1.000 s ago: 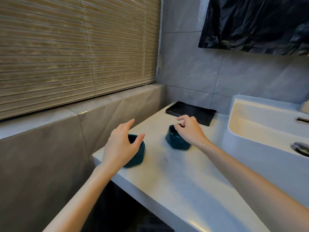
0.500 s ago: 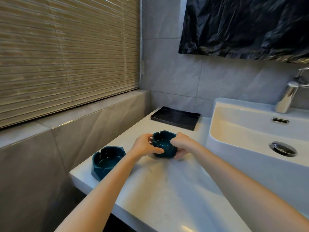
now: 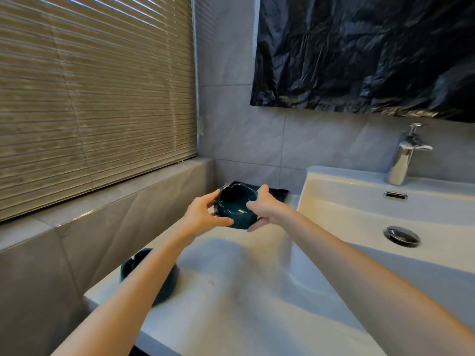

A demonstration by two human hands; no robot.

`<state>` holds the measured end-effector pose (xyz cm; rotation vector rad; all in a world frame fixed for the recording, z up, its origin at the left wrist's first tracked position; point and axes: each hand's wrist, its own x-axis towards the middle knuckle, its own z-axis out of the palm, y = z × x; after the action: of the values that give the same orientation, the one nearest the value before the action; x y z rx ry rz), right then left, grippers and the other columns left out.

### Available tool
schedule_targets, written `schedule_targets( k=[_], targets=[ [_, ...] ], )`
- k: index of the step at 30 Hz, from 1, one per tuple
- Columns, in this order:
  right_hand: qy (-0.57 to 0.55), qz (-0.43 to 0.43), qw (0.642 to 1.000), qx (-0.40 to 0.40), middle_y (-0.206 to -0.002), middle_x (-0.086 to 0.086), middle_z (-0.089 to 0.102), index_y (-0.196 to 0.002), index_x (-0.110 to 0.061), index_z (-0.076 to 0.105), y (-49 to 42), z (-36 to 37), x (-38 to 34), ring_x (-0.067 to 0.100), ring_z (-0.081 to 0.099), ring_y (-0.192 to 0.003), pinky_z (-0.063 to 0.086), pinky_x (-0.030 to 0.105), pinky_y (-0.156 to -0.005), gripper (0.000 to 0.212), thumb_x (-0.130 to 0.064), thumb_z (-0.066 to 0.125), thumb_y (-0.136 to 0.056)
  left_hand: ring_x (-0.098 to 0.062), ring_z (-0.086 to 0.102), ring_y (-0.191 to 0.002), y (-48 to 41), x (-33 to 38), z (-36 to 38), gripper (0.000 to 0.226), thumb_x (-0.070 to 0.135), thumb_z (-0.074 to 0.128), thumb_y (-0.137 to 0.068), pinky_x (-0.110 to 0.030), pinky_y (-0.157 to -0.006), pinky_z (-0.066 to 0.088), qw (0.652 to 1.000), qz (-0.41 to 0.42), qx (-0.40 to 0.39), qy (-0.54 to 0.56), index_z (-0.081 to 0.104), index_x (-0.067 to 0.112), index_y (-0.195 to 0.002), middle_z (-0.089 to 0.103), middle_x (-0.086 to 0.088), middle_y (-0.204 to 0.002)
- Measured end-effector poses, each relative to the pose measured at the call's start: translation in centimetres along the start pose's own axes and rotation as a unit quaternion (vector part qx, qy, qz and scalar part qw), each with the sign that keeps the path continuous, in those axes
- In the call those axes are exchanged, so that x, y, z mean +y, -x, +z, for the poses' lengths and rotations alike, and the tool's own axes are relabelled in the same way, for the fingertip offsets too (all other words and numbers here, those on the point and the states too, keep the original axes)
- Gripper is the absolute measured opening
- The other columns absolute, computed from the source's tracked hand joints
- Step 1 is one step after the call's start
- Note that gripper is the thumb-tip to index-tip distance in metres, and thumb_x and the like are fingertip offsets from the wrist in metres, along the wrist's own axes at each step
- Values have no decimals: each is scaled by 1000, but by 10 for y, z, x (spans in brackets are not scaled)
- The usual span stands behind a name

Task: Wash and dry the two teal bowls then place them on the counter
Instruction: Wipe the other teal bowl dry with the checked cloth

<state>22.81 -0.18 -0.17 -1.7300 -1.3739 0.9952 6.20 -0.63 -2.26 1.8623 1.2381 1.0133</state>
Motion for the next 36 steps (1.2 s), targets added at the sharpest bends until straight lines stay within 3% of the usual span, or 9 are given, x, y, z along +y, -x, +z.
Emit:
schedule_targets(
  k=[3, 7, 11, 16, 20, 23, 29, 33, 36],
  targets=[
    [-32, -54, 997, 51, -141, 14, 35, -131, -11, 21, 14, -32, -17, 44, 66, -85, 56, 36, -43, 40, -7, 43, -97, -17, 49, -126, -10, 38, -2, 75, 19, 71, -83, -40, -105, 42, 993, 22, -30, 109, 32, 28, -147, 51, 5, -137],
    [-69, -98, 984, 134, -127, 12, 39, -122, -14, 29, 25, -81, -27, 30, 57, -71, 59, 49, -66, 31, -5, 44, -96, -19, 58, -116, -22, 87, 24, 66, 16, 61, -92, -42, -94, 51, 981, 68, -52, 176, 30, 42, -144, 57, 0, -129],
    [-66, -140, 962, 224, -122, 7, 45, -118, -16, 36, 38, -135, -14, 34, 56, -103, 60, 48, -67, 30, -5, 48, -92, -25, 55, -119, -37, 126, 66, 70, 4, 62, -89, -42, -93, 52, 964, 97, -77, 236, 35, 45, -139, 50, -6, -137],
    [-25, -195, 938, 284, -116, 8, 49, -110, -14, 39, 58, -194, 22, 26, 52, -104, 55, 44, -81, 26, 2, 45, -90, -21, 50, -120, -46, 154, 124, 86, -17, 57, -83, -35, -87, 55, 944, 143, -126, 269, 31, 38, -145, 38, -2, -142],
    [16, -239, 917, 318, -113, 7, 51, -110, -12, 39, 74, -231, 51, 20, 49, -102, 43, 30, -82, 28, 6, 44, -90, -6, 56, -113, -44, 175, 167, 85, -15, 57, -84, -26, -95, 46, 937, 214, -136, 240, 27, 35, -146, 36, 5, -143],
    [26, -283, 896, 342, -114, 8, 53, -107, -18, 38, 86, -249, 74, 20, 51, -103, 48, 34, -87, 36, 10, 46, -86, -15, 50, -123, -44, 185, 195, 81, -9, 61, -84, -28, -99, 48, 934, 289, -113, 176, 30, 34, -144, 40, 6, -141],
    [69, -350, 839, 411, -114, 6, 52, -117, -24, 38, 111, -275, 110, 11, 53, -98, 51, 19, -77, 45, 6, 55, -88, -1, 45, -119, -33, 198, 242, 71, 2, 64, -87, -14, -98, 42, 906, 416, -28, 71, 27, 25, -142, 40, 9, -137],
    [118, -343, 815, 452, -110, 2, 56, -122, -20, 40, 123, -287, 120, 12, 55, -94, 54, 24, -72, 40, -1, 57, -91, 0, 48, -114, -29, 206, 260, 72, 8, 69, -84, -11, -93, 44, 905, 414, -63, 79, 27, 37, -135, 45, 15, -129],
    [119, -286, 830, 464, -106, -1, 60, -111, -24, 42, 133, -300, 119, 15, 57, -92, 53, 32, -73, 27, -7, 52, -92, -7, 54, -108, -25, 214, 269, 74, 5, 73, -80, -13, -81, 52, 920, 345, -137, 127, 30, 39, -130, 49, 13, -121]
  ],
)
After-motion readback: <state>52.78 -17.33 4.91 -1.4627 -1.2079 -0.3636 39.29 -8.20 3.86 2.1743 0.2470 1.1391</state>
